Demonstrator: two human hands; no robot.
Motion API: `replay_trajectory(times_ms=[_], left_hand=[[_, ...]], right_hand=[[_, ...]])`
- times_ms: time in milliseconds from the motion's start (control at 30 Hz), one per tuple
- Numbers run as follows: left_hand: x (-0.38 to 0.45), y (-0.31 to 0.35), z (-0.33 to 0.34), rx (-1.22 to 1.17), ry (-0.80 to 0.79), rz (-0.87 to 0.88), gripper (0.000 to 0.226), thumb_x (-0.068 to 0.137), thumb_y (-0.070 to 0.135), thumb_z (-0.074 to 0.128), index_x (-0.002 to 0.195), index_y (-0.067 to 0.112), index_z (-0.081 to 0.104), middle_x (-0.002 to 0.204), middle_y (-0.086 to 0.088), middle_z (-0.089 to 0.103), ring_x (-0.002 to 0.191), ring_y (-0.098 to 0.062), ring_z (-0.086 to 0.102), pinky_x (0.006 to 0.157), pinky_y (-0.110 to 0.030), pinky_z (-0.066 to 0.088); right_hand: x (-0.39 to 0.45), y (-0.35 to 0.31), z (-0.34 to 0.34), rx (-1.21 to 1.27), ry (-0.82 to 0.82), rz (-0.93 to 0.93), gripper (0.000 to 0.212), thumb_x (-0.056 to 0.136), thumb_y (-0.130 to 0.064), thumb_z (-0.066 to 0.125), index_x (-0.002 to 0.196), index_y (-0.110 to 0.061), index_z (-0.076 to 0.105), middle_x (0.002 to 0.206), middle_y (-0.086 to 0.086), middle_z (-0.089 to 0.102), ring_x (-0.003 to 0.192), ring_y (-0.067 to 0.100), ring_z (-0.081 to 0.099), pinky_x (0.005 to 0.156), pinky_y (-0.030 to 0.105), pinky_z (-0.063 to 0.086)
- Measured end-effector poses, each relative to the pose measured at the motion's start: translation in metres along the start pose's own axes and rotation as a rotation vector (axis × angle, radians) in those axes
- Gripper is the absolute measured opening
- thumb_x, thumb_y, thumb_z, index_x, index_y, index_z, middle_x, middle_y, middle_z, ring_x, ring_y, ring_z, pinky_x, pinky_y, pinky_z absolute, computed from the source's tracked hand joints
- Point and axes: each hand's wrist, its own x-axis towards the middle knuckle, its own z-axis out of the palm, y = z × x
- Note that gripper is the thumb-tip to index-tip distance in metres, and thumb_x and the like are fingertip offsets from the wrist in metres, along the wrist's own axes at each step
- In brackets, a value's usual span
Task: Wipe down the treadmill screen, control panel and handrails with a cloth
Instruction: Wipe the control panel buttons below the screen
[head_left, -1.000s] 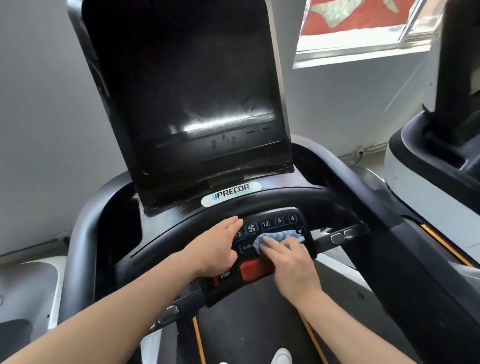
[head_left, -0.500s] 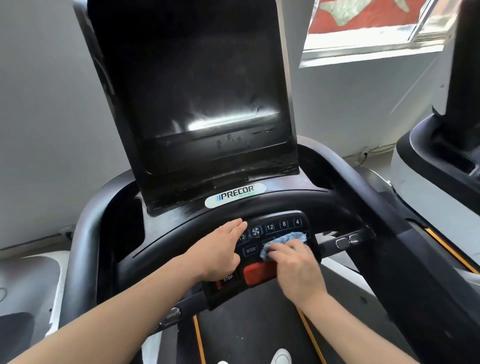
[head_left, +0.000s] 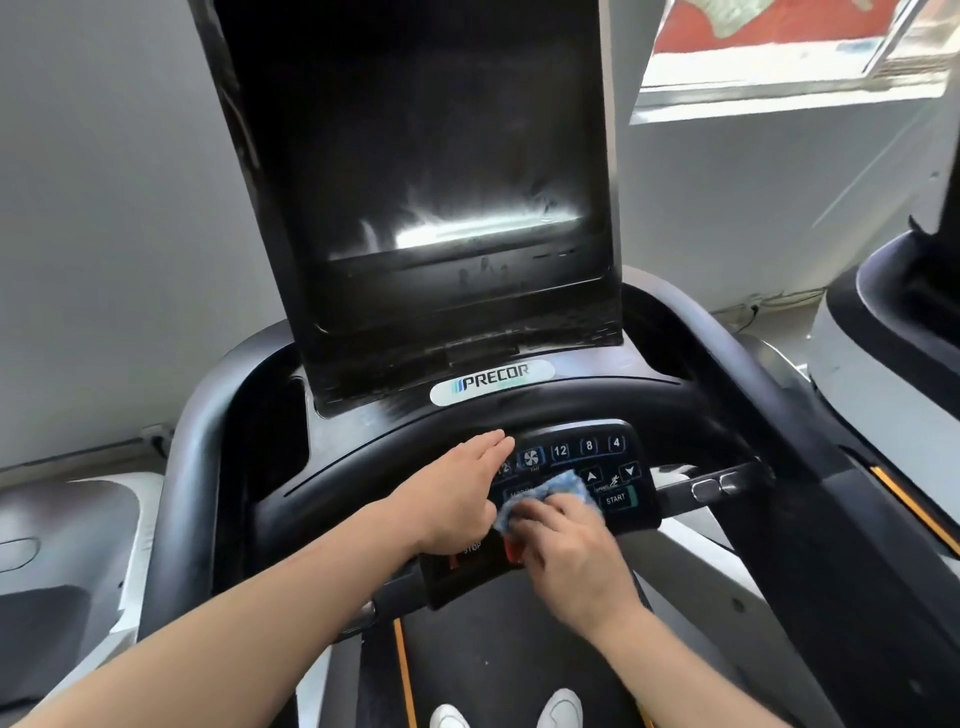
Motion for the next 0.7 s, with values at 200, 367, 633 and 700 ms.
replay_trajectory(times_ms=[200, 367, 633, 700], left_hand=[[-0.001, -0.001, -0.001, -0.044, 0.013, -0.014, 0.08, 0.094, 0.011, 0.048, 0.167, 0.02, 0.017, 0.175, 0.006, 0.009, 0.158, -0.01, 0.012, 0.127, -0.024, 0.014], [-0.006, -0.002, -0.006, -0.102, 0.031, -0.04, 0.078, 0.094, 0.007, 0.049, 0.166, 0.019, 0.021, 0.174, 0.004, 0.015, 0.157, -0.013, 0.02, 0.123, -0.018, 0.014], [-0.01, 0.001, -0.009, -0.147, 0.065, -0.068, 0.078, 0.091, 0.001, 0.047, 0.164, 0.018, 0.027, 0.172, 0.002, 0.023, 0.156, -0.012, 0.023, 0.118, -0.012, 0.01], [-0.009, 0.001, -0.009, -0.164, 0.064, -0.085, 0.08, 0.09, 0.0, 0.048, 0.164, 0.02, 0.027, 0.171, 0.003, 0.025, 0.155, -0.013, 0.025, 0.117, -0.012, 0.012]], right_hand=[[-0.012, -0.009, 0.004, -0.001, -0.063, 0.04, 0.036, 0.091, -0.01, 0.055, 0.119, -0.016, 0.076, 0.132, -0.004, 0.068, 0.104, 0.028, 0.061, 0.092, 0.046, 0.054], [0.024, 0.024, -0.011, -0.034, 0.063, 0.192, 0.041, 0.088, 0.008, 0.062, 0.124, -0.009, 0.074, 0.135, 0.001, 0.068, 0.101, 0.029, 0.057, 0.096, 0.043, 0.055], [0.033, 0.016, -0.001, -0.032, -0.012, 0.063, 0.051, 0.088, 0.003, 0.07, 0.138, -0.008, 0.067, 0.148, 0.003, 0.06, 0.102, 0.028, 0.053, 0.098, 0.039, 0.053], [0.034, 0.008, 0.004, -0.026, 0.034, 0.176, 0.05, 0.091, 0.003, 0.063, 0.14, -0.005, 0.065, 0.149, 0.007, 0.059, 0.101, 0.03, 0.053, 0.099, 0.04, 0.053]])
